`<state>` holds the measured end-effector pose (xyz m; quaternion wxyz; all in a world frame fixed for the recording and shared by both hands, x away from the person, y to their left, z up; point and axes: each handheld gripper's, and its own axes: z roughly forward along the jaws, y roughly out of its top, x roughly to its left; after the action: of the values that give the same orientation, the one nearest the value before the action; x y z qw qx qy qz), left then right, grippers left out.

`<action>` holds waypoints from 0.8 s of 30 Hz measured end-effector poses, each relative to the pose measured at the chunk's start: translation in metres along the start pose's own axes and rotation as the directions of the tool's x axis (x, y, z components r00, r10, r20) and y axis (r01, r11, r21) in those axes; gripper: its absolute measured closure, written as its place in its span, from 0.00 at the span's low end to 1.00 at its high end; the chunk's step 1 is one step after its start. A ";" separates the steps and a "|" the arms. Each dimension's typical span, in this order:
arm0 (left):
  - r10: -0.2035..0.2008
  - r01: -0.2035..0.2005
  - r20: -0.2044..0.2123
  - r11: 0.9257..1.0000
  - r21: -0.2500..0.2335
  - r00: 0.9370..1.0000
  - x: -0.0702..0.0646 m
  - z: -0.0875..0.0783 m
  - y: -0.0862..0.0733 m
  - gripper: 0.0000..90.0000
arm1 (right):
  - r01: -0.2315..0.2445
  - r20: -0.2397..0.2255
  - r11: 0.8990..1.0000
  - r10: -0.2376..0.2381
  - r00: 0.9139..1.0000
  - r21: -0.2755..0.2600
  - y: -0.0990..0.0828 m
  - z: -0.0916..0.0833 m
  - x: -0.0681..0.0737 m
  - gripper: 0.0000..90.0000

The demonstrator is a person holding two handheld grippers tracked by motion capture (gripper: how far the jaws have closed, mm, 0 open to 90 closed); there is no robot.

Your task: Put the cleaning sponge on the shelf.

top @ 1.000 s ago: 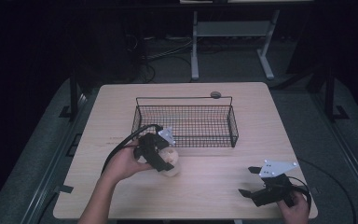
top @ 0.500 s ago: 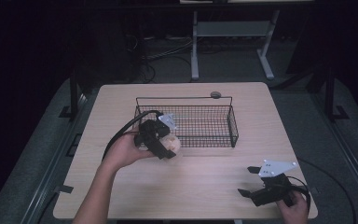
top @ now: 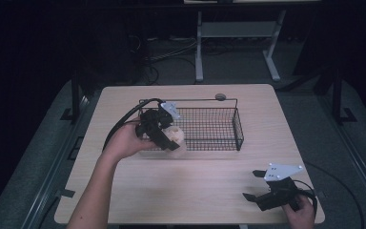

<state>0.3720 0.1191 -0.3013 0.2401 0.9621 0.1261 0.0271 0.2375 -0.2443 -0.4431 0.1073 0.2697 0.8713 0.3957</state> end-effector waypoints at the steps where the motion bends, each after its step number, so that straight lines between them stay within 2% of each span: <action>1: 0.001 -0.001 -0.002 1.000 0.003 1.000 0.001 0.000 0.001 0.33 | 0.000 0.000 1.000 0.000 1.000 -0.004 0.000 0.000 0.000 0.16; 7: -0.002 0.002 0.001 1.000 0.015 1.000 0.011 -0.004 0.006 0.33 | -0.003 -0.001 1.000 0.003 1.000 -0.006 0.000 -0.001 -0.001 0.16; 16: -0.030 0.030 0.002 0.999 -0.013 1.000 0.022 -0.007 0.010 0.33 | -0.004 -0.003 1.000 0.004 1.000 -0.004 0.000 0.000 0.000 0.16; 20: -0.061 0.062 0.009 0.998 -0.026 0.998 0.031 -0.006 0.008 0.33 | -0.002 -0.002 1.000 0.002 1.000 -0.007 0.000 0.000 -0.001 0.16; 24: -0.072 0.072 0.010 0.997 -0.022 0.997 0.036 -0.005 0.007 0.33 | -0.005 -0.004 1.000 0.005 1.000 -0.009 0.000 0.000 -0.001 0.16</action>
<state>0.4076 0.1244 -0.2941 0.2524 0.9543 0.1595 0.0156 0.2383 -0.2452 -0.4430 0.1057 0.2706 0.8690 0.4006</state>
